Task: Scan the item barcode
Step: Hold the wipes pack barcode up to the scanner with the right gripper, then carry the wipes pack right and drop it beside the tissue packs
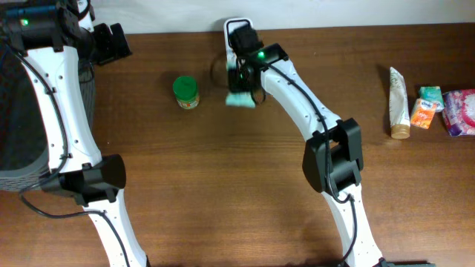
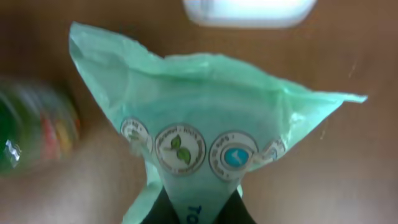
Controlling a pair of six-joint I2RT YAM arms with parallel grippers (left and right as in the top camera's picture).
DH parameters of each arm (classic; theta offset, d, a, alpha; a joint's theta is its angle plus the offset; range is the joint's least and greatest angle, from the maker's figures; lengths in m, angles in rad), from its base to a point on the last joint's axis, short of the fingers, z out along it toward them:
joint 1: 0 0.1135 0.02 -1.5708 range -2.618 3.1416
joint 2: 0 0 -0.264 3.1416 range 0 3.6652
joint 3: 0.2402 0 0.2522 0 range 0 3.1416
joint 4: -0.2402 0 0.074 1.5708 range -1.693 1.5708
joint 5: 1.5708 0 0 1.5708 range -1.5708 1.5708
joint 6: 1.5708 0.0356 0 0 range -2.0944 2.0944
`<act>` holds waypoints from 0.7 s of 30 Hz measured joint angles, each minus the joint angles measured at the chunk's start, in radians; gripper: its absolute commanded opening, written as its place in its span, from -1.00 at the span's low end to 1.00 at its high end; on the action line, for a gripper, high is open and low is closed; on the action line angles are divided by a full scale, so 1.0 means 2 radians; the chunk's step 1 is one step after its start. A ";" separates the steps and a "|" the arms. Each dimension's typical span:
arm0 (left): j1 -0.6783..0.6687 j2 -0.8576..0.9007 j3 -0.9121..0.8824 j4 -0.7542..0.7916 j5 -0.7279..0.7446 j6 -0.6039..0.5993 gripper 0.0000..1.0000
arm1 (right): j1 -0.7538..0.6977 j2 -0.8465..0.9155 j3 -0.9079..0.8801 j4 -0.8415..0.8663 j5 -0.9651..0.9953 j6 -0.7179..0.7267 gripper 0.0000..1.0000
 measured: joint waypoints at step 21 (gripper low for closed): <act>0.000 0.000 0.000 0.000 0.000 0.000 0.98 | -0.059 0.023 0.022 0.111 0.042 -0.001 -0.92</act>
